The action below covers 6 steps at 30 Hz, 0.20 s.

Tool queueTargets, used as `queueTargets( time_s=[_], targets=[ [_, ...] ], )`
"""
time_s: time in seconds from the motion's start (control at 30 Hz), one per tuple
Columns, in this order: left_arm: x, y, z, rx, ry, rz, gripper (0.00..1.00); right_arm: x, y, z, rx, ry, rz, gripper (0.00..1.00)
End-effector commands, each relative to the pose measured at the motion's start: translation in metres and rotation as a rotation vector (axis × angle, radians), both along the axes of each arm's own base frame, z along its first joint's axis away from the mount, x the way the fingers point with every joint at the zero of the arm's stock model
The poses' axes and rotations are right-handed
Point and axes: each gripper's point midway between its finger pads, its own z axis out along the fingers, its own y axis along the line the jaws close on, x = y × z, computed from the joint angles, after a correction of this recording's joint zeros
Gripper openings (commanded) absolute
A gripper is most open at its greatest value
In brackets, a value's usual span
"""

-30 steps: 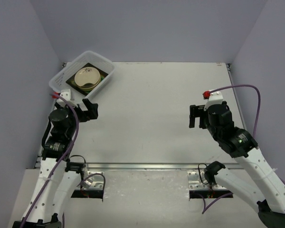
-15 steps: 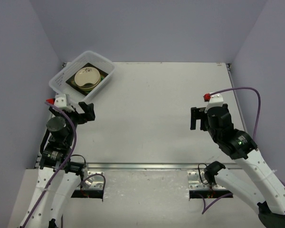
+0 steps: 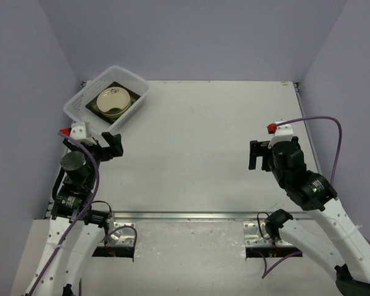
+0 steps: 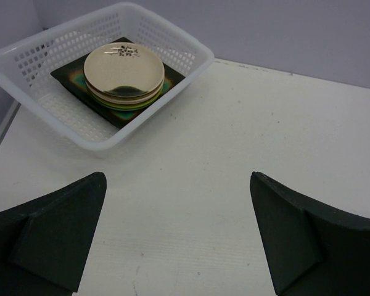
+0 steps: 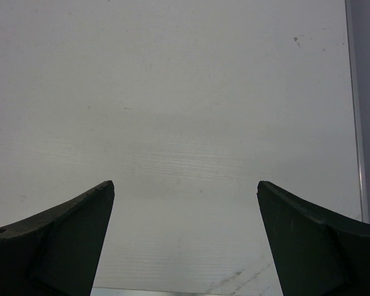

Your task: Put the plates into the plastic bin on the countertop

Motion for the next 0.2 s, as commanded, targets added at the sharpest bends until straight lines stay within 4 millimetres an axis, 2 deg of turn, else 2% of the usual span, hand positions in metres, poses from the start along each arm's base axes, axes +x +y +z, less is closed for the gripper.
queueTargets(
  time_s=[0.0,0.17],
  targets=[
    [0.001,-0.0002,0.0168,-0.007,-0.058,0.005,1.0,0.0049,-0.0031,0.006,0.014,-0.034,-0.037,0.99],
    [0.0004,0.0001,0.0172,-0.006,-0.06,0.008,1.0,0.0052,-0.0036,0.0036,0.012,-0.029,-0.043,0.99]
  ],
)
